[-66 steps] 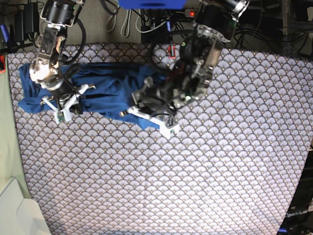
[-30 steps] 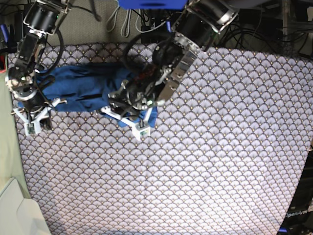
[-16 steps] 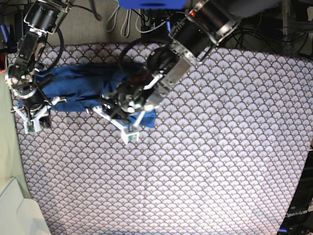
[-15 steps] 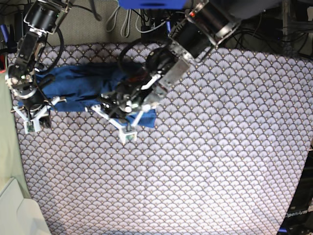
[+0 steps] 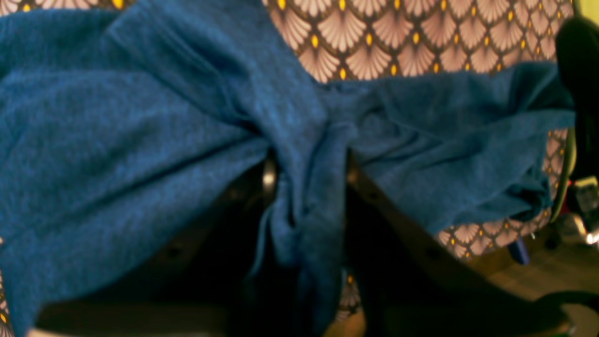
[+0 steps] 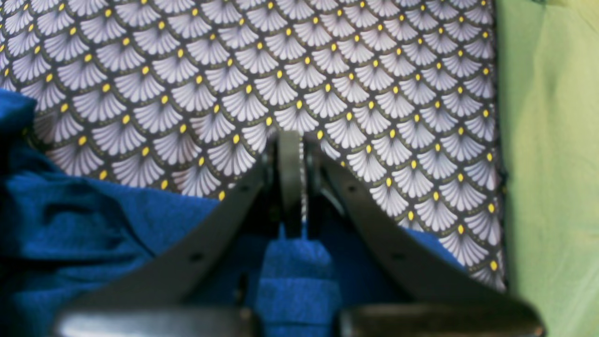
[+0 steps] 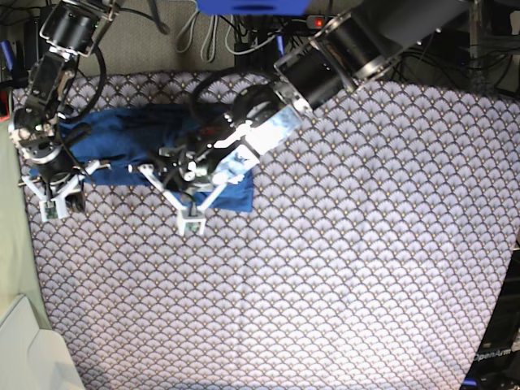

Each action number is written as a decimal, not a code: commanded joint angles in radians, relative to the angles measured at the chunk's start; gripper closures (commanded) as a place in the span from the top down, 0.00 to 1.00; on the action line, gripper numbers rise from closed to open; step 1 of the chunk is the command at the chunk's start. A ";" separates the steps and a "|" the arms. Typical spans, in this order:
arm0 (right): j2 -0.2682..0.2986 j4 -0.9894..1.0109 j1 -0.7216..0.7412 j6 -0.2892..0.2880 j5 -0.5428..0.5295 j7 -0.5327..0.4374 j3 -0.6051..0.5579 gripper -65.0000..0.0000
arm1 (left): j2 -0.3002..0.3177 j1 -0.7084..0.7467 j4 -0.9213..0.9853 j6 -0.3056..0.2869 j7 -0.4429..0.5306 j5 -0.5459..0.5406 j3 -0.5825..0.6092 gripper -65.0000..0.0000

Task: Fold the T-shirt properly
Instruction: 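Lay the folded end onto the stack and press it down with the left gripper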

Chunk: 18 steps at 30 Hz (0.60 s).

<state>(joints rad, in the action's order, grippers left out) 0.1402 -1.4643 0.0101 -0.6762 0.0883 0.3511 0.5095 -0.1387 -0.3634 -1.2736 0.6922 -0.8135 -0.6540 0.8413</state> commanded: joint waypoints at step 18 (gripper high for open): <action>0.008 -0.019 0.006 -0.003 -0.018 -0.027 -0.002 0.00 | -0.018 -0.018 -0.024 0.006 0.003 -0.076 -0.040 0.18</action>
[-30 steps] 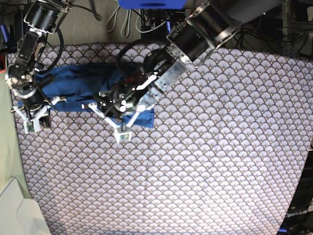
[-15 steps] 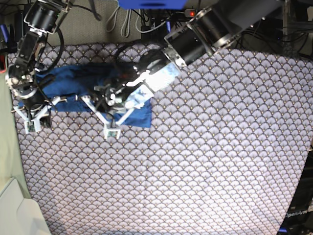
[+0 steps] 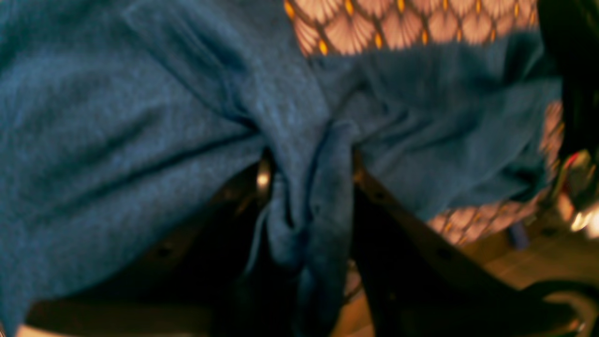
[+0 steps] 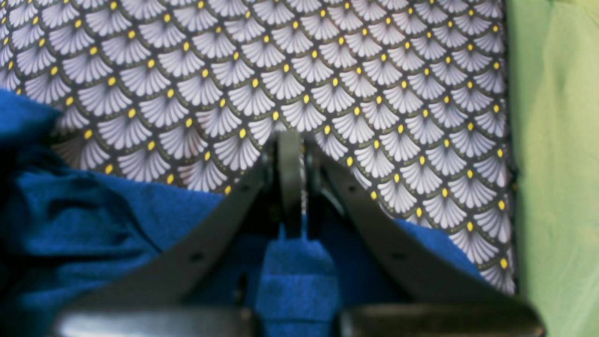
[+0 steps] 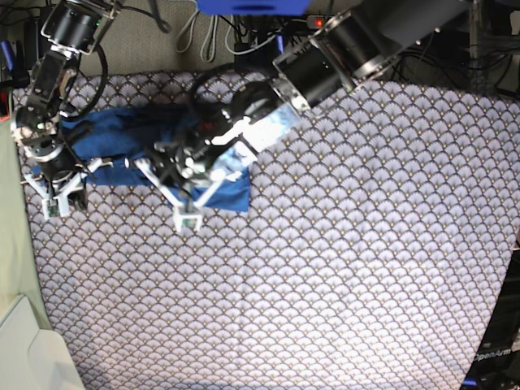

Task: Fold the T-shirt properly
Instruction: 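Lay the folded end onto the stack and press it down with the left gripper, then release the shirt and withdraw the left gripper from the folded stack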

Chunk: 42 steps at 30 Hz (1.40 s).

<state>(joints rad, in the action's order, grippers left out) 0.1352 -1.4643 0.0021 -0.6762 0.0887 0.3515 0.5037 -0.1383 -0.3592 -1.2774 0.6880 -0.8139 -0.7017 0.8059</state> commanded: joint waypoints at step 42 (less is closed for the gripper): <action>-0.029 -0.017 0.019 -0.003 -0.014 -0.027 0.002 0.00 | -0.019 -0.027 -0.018 0.010 0.117 0.027 -0.003 0.32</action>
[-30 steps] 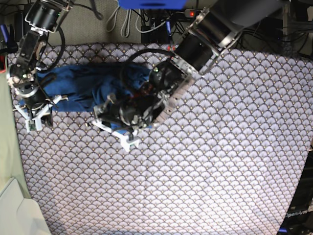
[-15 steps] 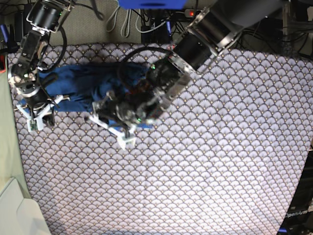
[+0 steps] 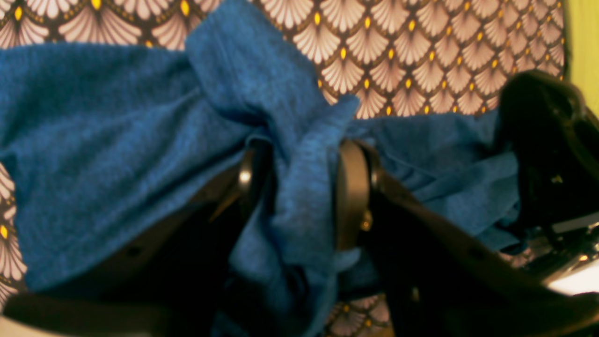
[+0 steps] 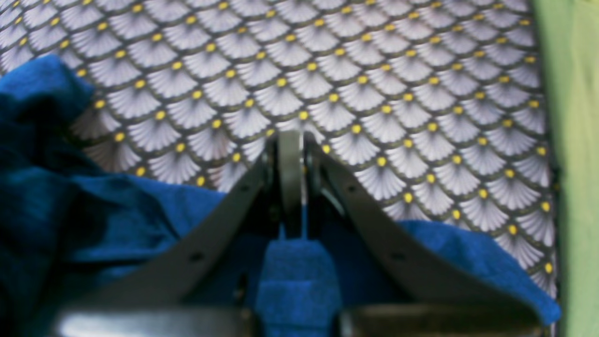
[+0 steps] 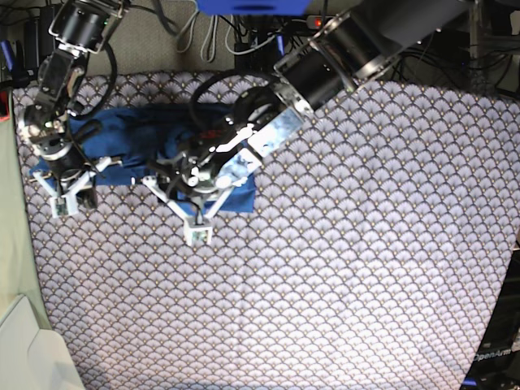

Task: Fold the T-shirt properly
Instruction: 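Release the shirt and withdraw the left gripper from the folded stack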

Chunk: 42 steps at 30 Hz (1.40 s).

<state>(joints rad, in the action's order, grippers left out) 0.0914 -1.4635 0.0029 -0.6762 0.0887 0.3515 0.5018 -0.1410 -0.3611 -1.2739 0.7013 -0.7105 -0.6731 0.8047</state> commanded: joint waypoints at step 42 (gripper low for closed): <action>-0.038 -0.110 0.061 -0.003 -0.068 -0.025 -0.012 0.00 | 0.412 0.084 -0.356 -0.003 0.084 -0.647 -0.434 0.19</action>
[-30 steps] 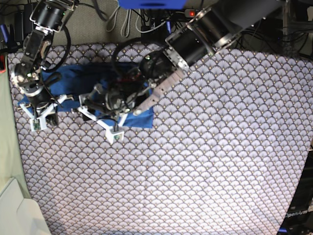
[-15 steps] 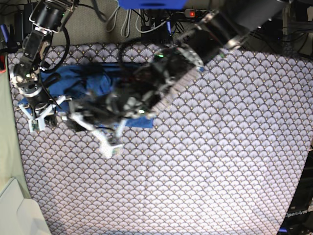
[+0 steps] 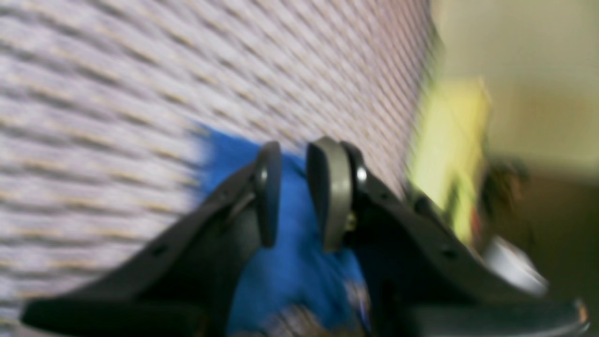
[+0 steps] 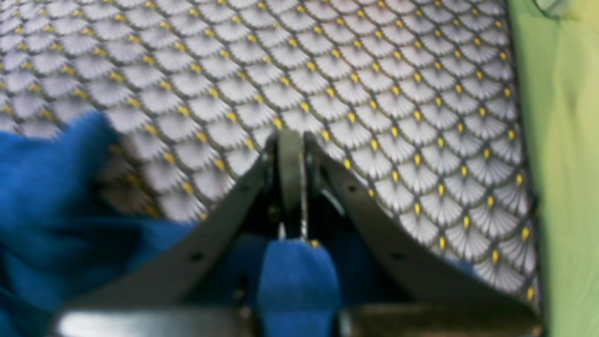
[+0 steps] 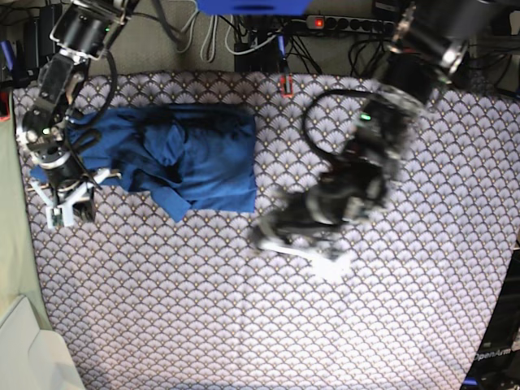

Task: Fold the T-shirt properly
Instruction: 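Release the shirt and withdraw the left gripper from the folded stack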

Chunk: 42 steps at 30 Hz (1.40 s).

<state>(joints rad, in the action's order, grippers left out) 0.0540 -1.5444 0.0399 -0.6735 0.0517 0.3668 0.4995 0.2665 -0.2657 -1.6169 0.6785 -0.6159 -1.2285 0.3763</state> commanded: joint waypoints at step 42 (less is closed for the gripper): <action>-0.211 -0.078 -0.042 0.061 0.069 0.024 0.155 0.00 | 0.161 0.041 0.097 0.020 -0.011 -0.083 -0.150 0.01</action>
<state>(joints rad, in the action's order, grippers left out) -0.1638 -1.5967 -0.0196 -0.6083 0.1364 0.4202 0.6575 0.4179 -0.1997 -1.5051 0.6804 -0.6239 -1.2461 0.2352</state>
